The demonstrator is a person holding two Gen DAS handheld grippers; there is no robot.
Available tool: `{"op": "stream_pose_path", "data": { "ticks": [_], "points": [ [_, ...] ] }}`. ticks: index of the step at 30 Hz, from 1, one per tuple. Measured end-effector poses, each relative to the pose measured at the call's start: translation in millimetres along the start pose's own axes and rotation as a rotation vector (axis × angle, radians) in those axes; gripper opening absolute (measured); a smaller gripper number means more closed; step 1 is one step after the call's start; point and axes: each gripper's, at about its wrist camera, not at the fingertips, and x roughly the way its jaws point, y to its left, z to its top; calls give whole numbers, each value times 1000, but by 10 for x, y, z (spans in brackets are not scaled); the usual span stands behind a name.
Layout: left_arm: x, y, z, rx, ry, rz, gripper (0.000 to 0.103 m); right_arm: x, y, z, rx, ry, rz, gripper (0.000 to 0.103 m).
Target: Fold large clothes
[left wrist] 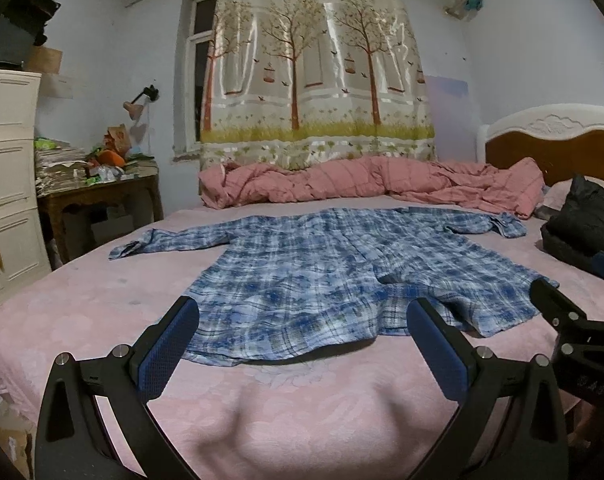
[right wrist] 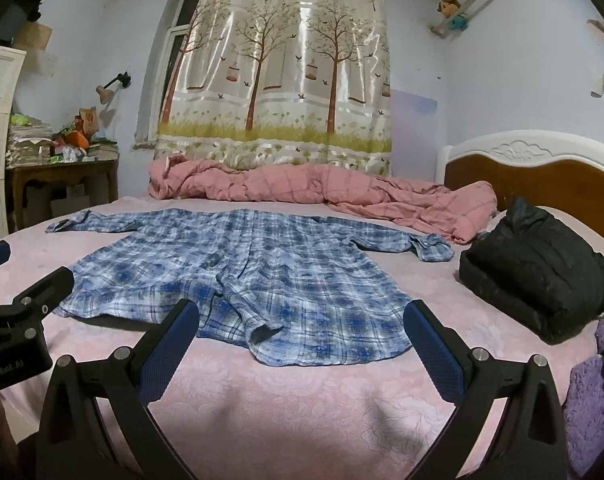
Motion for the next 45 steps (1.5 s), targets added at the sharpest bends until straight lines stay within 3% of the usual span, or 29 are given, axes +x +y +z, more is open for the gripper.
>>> {"op": "stream_pose_path", "data": {
  "ticks": [9,17,36,45],
  "points": [
    [-2,176,-29,-92,2,26,103,17,-124,-18,87,-13,-18,103],
    [-56,186,-51,-95,-25,53,103,38,-294,-24,154,-3,20,103],
    [-51,174,-40,-93,-13,41,103,82,-169,-4,93,20,2,103],
    [-8,144,-23,-72,6,9,103,62,-33,-15,30,25,-47,103]
  ]
}}
